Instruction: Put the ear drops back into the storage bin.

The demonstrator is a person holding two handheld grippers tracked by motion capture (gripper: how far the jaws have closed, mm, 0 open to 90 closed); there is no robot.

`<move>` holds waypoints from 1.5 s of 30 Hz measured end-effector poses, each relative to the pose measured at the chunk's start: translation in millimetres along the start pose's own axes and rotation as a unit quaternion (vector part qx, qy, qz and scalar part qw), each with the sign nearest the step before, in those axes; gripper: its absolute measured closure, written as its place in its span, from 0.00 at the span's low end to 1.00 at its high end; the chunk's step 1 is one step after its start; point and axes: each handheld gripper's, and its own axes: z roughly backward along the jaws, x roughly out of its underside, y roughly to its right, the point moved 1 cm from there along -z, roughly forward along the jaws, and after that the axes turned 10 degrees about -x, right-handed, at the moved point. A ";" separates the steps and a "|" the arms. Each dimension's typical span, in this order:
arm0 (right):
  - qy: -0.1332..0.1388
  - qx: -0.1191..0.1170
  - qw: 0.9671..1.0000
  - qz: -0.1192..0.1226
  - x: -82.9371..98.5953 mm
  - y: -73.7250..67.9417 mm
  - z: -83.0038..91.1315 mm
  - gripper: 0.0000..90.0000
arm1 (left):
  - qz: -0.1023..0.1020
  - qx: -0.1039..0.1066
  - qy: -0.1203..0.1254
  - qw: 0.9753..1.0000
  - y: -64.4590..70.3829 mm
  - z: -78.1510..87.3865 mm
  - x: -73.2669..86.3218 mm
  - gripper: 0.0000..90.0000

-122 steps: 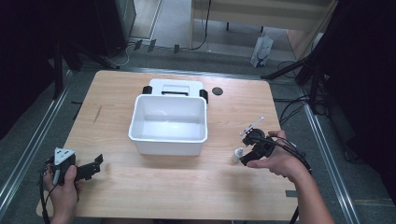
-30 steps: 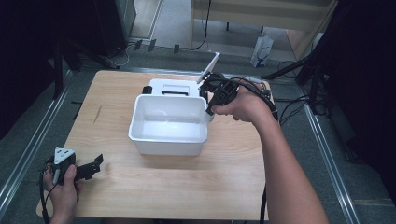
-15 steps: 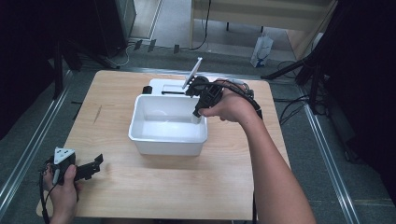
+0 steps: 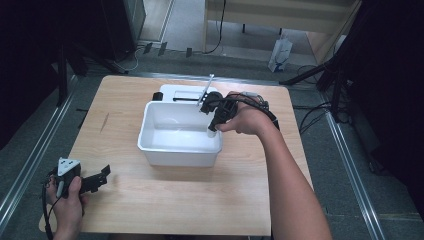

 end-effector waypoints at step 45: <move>-0.098 0.007 0.994 0.057 -0.2 2.3 -76.1 0.80 | -0.001 0.003 -0.002 1.000 -0.5 -0.3 0.0 0.00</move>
